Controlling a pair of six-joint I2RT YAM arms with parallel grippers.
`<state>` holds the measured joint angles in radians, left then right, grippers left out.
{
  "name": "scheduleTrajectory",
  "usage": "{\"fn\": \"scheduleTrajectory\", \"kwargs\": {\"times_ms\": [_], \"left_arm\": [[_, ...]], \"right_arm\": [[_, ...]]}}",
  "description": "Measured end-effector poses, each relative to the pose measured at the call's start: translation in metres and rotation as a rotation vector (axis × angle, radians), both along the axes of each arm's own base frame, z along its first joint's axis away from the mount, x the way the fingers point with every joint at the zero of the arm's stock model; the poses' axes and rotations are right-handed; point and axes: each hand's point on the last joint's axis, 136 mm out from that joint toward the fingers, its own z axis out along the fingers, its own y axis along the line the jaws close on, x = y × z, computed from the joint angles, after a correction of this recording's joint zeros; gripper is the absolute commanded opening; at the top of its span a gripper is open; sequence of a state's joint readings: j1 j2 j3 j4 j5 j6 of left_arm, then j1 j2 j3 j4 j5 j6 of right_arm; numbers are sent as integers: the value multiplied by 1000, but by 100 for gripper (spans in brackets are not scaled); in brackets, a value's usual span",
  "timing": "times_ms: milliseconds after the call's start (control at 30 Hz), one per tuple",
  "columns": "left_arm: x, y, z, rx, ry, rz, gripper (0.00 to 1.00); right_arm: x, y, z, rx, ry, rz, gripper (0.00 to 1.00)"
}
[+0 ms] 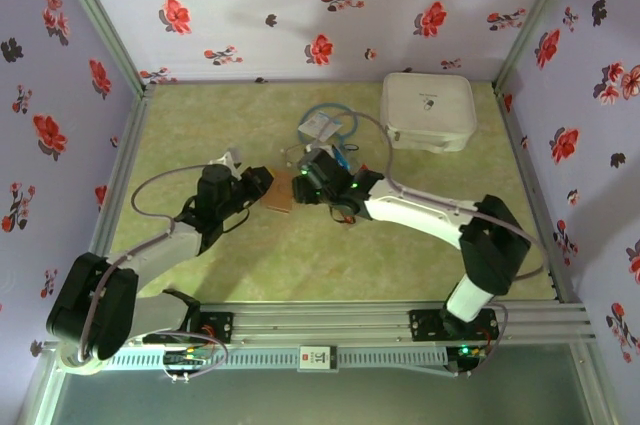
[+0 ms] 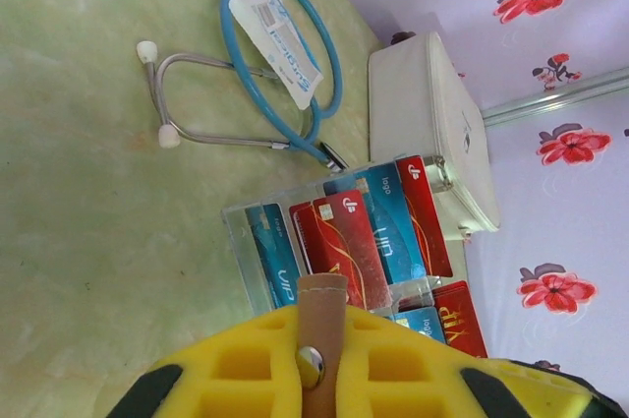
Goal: Put the credit cards into the card holder
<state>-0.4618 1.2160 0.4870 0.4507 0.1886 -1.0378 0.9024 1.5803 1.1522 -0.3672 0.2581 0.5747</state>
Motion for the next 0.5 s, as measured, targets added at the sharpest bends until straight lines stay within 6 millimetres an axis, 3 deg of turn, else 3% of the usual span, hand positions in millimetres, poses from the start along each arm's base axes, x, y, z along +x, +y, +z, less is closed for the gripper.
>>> {"fn": "scheduleTrajectory", "kwargs": {"times_ms": [100, 200, 300, 500], "left_arm": [[0, 1, 1, 8, -6, 0, 0], [-1, 2, -2, 25, -6, -3, 0], [-1, 2, -3, 32, -5, -6, 0], [-1, 2, -3, 32, -4, -6, 0]], "right_arm": [[-3, -21, 10, -10, -10, -30, 60], [-7, -18, 27, 38, -29, -18, 63], [-8, -8, 32, 89, -24, 5, 65], [-5, 33, 18, 152, 23, 76, 67]]}}
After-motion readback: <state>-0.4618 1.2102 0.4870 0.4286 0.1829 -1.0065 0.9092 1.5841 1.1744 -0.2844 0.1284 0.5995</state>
